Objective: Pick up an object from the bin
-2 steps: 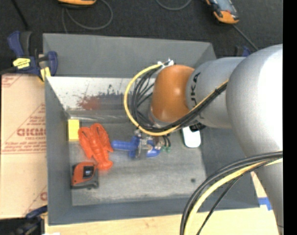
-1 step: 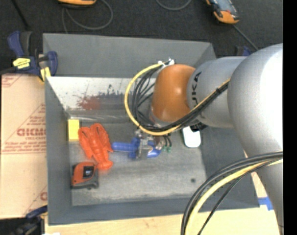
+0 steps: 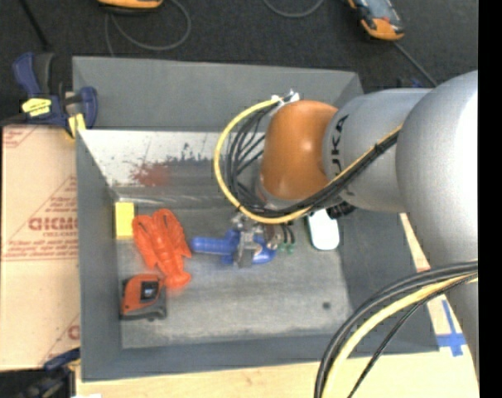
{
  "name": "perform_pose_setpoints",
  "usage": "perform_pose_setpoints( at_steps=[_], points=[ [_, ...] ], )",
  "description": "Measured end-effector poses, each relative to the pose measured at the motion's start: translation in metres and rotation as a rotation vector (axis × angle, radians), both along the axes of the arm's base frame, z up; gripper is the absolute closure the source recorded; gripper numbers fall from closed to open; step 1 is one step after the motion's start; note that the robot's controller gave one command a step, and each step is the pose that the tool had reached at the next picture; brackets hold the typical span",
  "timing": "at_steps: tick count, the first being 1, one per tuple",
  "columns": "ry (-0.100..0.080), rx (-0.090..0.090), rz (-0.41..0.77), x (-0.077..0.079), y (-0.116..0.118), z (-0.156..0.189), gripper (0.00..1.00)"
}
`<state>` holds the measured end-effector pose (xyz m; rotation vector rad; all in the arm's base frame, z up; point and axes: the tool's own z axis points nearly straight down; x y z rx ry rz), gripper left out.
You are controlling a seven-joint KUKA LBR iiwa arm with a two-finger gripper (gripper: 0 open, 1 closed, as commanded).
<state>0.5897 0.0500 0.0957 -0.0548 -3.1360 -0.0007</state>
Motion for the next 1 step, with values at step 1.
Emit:
perform_pose_setpoints(
  at_steps=[1],
  points=[
    [-0.010,0.001,0.001,0.0035,0.0002,0.0158,1.00]
  ],
)
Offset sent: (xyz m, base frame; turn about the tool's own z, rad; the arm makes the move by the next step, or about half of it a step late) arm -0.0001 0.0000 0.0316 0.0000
